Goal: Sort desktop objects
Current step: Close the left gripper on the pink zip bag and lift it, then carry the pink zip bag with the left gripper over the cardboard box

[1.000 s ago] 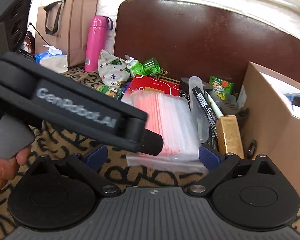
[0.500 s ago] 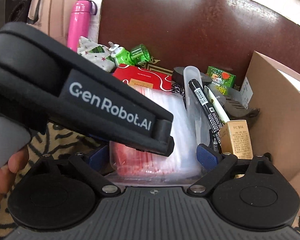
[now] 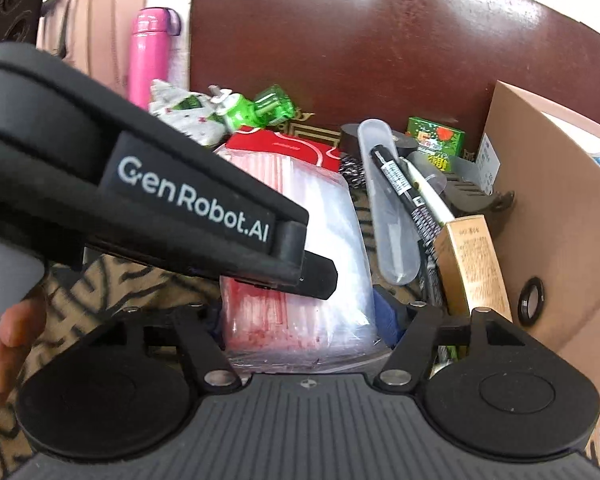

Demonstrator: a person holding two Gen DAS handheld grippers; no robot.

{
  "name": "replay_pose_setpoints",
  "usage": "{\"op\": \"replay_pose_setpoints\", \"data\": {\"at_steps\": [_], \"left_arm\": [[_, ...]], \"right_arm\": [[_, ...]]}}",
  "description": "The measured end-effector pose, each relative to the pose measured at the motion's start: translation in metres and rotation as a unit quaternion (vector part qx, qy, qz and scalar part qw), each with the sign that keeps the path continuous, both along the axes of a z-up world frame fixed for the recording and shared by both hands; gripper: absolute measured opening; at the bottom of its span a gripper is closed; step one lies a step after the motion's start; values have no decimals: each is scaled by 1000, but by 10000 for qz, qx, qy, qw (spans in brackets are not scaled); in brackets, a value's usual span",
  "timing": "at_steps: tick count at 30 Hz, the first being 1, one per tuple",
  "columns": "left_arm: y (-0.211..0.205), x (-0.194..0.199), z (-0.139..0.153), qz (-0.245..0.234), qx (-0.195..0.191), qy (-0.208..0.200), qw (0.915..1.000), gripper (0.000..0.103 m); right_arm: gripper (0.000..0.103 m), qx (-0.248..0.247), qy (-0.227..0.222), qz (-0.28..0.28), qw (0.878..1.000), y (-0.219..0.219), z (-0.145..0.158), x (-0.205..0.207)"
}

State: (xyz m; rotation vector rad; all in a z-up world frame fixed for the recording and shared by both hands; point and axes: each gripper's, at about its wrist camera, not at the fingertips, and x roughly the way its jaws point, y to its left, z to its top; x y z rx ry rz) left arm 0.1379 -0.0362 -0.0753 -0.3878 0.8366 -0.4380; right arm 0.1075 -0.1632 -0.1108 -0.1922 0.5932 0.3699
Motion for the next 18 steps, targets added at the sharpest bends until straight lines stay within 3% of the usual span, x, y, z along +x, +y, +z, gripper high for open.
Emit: {"op": "replay_pose_setpoints", "data": {"at_steps": [14,18], "left_arm": [[24,-114,-5,-470,-173,313,9983,35],[28,-139,-13,-579,-234,478,9969,39]], "right_arm": [[71,-41,352,552,9978,-8,7,-116],[77,89,510,642,9966,-17,8,-148]]}}
